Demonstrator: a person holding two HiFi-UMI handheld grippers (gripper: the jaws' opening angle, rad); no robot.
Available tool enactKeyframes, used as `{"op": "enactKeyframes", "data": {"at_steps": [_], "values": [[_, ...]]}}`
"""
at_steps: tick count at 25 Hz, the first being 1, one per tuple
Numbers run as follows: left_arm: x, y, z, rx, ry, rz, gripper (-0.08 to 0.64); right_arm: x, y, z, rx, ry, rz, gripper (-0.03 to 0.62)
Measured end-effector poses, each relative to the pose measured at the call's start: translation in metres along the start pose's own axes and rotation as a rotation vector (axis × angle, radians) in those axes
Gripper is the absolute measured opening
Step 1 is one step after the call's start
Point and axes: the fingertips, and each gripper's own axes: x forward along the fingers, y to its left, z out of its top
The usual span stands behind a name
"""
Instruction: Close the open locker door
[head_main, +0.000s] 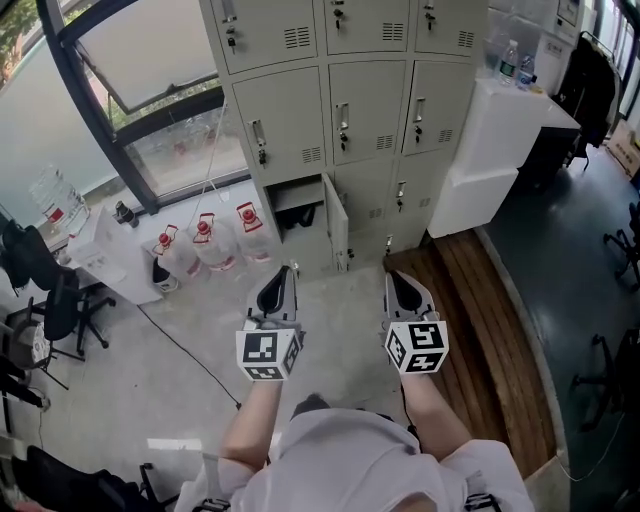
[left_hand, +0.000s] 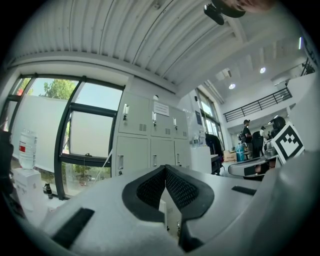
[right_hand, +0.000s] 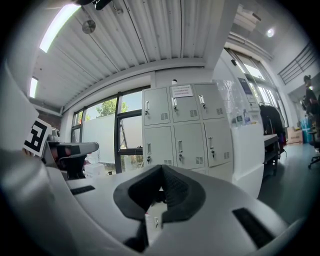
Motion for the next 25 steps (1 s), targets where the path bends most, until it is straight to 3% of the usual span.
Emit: {"op": "enactKeyframes", "data": {"at_steps": [10, 18, 25], "values": [[0.081, 0.032, -0.026, -0.006, 0.006, -0.032, 0.008, 0.078, -0.026, -0.016, -0.006, 0.034, -0.026, 0.012], [0.199, 0.117, -0.037, -0.025, -0.017, -0.085, 0.008, 0.208, -0.034, -0.008, -0.017, 0.043, -0.099, 0.012], [0.263, 0.182, -0.045, -0.042, -0.016, -0.101, 0.008, 0.294, -0.024, 0.003, -0.039, 0.034, -0.125, 0.012]]}}
